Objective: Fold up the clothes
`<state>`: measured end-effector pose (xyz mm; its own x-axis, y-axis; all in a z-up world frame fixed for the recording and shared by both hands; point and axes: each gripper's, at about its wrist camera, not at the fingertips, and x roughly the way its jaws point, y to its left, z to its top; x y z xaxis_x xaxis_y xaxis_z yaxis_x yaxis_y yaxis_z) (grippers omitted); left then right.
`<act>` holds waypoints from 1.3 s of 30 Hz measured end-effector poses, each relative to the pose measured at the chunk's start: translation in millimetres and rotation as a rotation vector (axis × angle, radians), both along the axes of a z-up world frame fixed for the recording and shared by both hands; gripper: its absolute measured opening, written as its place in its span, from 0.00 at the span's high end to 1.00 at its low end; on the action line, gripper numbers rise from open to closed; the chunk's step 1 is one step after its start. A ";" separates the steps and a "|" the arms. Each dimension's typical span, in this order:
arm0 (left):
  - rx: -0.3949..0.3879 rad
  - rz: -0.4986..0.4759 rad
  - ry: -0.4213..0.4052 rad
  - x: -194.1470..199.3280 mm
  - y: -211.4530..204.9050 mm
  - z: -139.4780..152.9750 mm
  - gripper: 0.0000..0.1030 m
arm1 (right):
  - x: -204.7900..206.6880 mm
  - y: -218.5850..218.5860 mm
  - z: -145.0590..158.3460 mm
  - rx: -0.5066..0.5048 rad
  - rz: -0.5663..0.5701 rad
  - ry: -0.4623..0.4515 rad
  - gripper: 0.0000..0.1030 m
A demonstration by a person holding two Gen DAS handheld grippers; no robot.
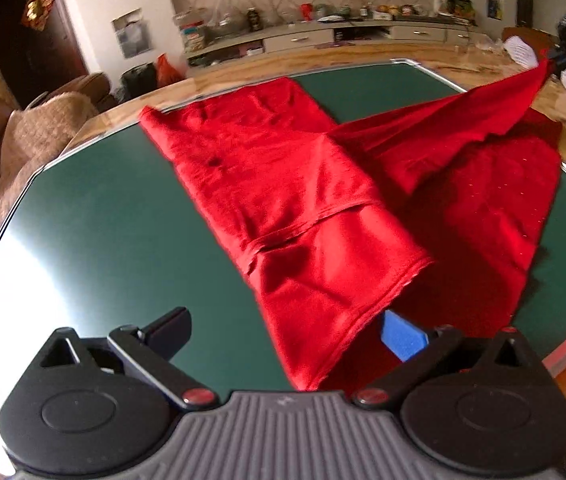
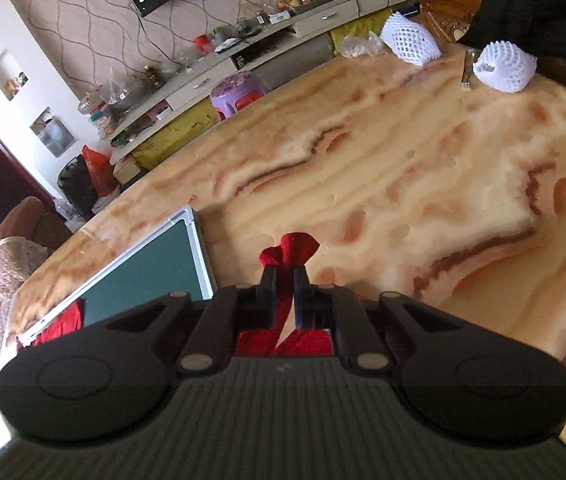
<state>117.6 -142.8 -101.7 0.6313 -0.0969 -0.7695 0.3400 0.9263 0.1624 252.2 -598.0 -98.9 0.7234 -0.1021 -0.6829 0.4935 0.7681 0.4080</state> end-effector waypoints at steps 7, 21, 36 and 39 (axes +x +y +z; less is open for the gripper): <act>-0.037 -0.054 -0.031 4.6 -21.6 -1.5 0.05 | -0.4 18.4 32.3 -0.032 0.025 -0.002 0.89; -0.224 -0.052 -0.056 8.5 13.1 18.6 0.65 | -6.6 32.1 57.7 -0.057 0.040 -0.032 0.89; -0.217 -0.154 -0.027 9.0 14.8 42.1 0.38 | -11.9 39.3 69.5 -0.047 0.045 -0.038 0.89; -0.111 -0.223 -0.075 -7.5 2.7 38.0 0.18 | -9.5 41.4 64.9 -0.045 0.050 -0.032 0.89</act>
<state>110.1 -140.1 -63.8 0.6398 -0.3210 -0.6983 0.5285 0.8434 0.0966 242.7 -556.6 -34.0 0.7499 -0.0950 -0.6547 0.4413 0.8092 0.3879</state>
